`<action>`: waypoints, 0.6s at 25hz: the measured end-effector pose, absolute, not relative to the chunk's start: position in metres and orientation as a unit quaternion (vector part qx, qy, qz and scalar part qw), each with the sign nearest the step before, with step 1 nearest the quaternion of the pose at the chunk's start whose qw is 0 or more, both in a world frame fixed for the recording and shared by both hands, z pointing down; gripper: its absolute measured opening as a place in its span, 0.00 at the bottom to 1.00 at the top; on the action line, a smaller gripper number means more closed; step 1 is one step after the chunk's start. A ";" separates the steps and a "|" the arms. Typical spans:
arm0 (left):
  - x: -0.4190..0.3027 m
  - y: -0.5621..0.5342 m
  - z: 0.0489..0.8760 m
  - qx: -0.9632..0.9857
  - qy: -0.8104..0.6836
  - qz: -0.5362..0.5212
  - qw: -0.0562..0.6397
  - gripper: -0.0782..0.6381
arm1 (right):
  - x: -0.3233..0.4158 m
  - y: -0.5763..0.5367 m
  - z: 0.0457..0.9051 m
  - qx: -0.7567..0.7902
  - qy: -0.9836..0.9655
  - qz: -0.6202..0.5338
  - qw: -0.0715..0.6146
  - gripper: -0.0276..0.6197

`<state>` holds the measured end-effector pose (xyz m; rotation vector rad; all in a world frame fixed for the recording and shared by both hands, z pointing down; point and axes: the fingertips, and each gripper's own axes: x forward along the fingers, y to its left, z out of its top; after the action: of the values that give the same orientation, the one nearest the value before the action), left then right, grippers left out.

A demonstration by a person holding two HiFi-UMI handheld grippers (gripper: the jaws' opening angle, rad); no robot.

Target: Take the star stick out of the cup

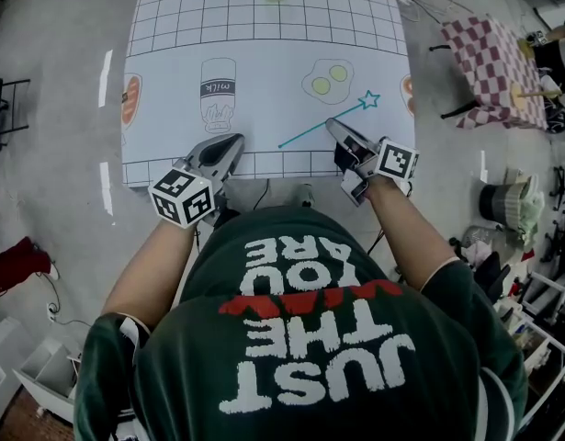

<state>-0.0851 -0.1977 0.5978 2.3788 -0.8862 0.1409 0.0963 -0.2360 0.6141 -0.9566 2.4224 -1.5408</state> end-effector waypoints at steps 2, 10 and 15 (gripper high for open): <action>-0.084 -0.198 0.597 0.894 -0.332 0.053 0.295 0.10 | 0.099 -0.237 0.616 -0.319 0.796 -0.511 0.059 0.11; -0.084 -0.204 0.595 0.894 -0.334 0.051 0.294 0.10 | 0.099 -0.237 0.620 -0.317 0.787 -0.525 0.063 0.11; -0.084 -0.205 0.595 0.894 -0.334 0.051 0.294 0.10 | 0.099 -0.240 0.618 -0.315 0.794 -0.516 0.060 0.11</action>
<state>-0.0841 -0.2052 0.5948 2.3802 -0.8895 0.1346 0.0991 -0.2397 0.6177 -0.9536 2.4036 -1.5622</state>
